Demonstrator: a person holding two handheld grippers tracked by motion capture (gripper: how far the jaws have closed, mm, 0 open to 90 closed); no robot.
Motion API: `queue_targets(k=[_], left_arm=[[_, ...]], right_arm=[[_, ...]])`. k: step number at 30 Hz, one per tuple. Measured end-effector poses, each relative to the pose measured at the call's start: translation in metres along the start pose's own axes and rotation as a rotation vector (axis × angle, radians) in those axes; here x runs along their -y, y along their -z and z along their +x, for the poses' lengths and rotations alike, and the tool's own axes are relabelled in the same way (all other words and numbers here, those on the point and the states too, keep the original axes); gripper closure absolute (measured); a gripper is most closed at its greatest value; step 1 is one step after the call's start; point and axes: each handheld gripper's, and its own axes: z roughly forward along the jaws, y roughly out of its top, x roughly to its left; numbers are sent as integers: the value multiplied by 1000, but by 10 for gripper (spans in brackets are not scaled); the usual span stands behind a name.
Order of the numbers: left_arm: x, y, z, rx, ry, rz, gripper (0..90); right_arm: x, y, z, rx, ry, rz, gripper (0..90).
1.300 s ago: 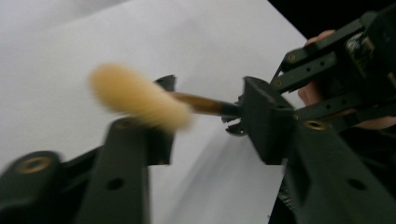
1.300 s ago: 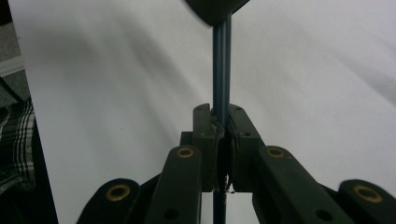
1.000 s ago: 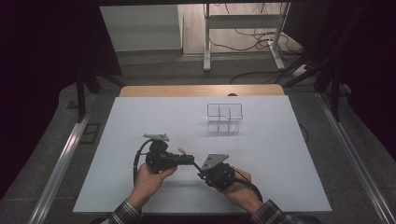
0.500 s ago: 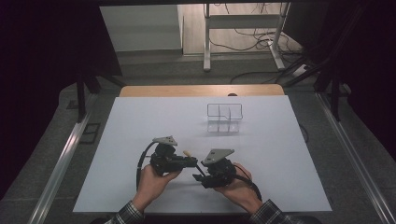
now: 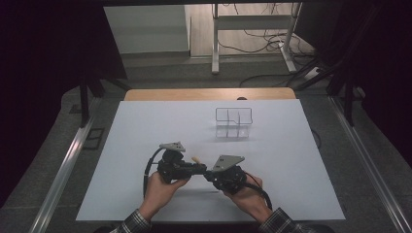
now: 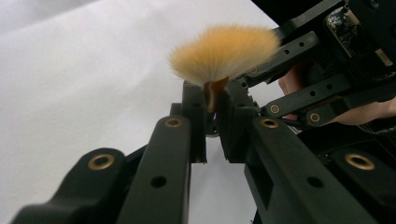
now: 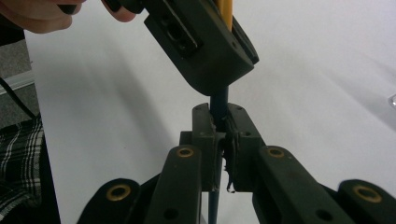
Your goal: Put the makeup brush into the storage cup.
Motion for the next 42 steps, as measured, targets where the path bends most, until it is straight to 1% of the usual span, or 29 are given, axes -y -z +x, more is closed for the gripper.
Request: queue_targets(k=[1, 2, 3, 4, 5, 6, 7, 8, 9, 10, 11, 12, 13, 14, 15, 18, 19, 22, 24, 25, 26, 27, 28, 29, 34, 36, 40, 41, 42], left_arm=[[0, 1, 0, -22, -7, -7, 620], [0, 1, 0, -22, -7, -7, 553], [-1, 2, -1, -62, -20, -18, 464], [-1, 2, -1, -62, -20, -18, 402], [-1, 3, -1, -69, -28, -19, 334], [-1, 3, -1, -79, -32, -19, 334], [-1, 4, -1, -91, -42, -17, 217], [0, 4, -2, -99, -47, -9, 217], [1, 5, -3, -135, -76, 10, 137], [1, 5, -3, -135, -76, 10, 102], [2, 5, -5, -158, -96, 19, 102], [3, 5, -6, -181, -118, 32, 73], [6, 6, -9, -201, -161, 49, 47], [6, 6, -9, -201, -161, 49, 30], [8, 7, -11, -221, -185, 57, 26], [10, 9, -11, -223, -194, 60, 9], [12, 11, -11, -236, -198, 59, 4], [15, 14, -9, -249, -204, 60, 0], [17, 16, -8, -268, -215, 64, 0], [20, 17, -7, -290, -233, 75, 0], [20, 17, -7, -290, -233, 75, 0], [23, 18, -7, -306, -244, 75, 0], [23, 18, -7, -306, -244, 75, 0], [25, 19, -7, -325, -252, 71, 0], [30, 22, -5, -342, -257, 70, 0], [33, 24, -4, -353, -252, 70, 0], [39, 29, -1, -346, -234, 67, 0], [42, 33, 0, -340, -222, 61, 0], [42, 33, 0, -340, -222, 61, 0]], right_arm=[[0, 1, -1, 5, -1, 1, 840], [0, 1, -1, 5, -1, 1, 840], [0, 3, -3, 5, -8, 3, 840], [0, 3, -3, 5, -8, 3, 840], [1, 3, -5, 3, -13, 0, 840], [1, 4, -6, 1, -17, -1, 840], [1, 6, -9, 1, -20, -1, 840], [1, 6, -9, 1, -20, -1, 840], [1, 8, -11, -1, -19, -4, 839], [1, 8, -11, -1, -19, -4, 839], [1, 9, -11, -3, -19, -5, 839], [2, 10, -12, -2, -17, -5, 839], [2, 12, -13, 2, -12, -10, 839], [2, 12, -13, 2, -12, -10, 839], [1, 14, -15, 4, -14, -12, 839], [2, 15, -17, 3, -17, -13, 838], [2, 17, -19, 2, -20, -15, 839], [2, 19, -21, 2, -23, -17, 839], [2, 21, -23, 4, -22, -19, 838], [2, 23, -24, 10, -22, -24, 838], [2, 23, -24, 10, -22, -24, 838], [2, 25, -26, 10, -24, -25, 838], [2, 25, -26, 10, -24, -25, 838], [3, 27, -27, 8, -28, -26, 837], [3, 31, -30, 9, -32, -29, 838], [4, 32, -31, 7, -37, -33, 837], [5, 35, -34, -1, -53, -40, 837], [5, 36, -36, 0, -58, -40, 837], [5, 36, -36, 0, -58, -40, 837]])
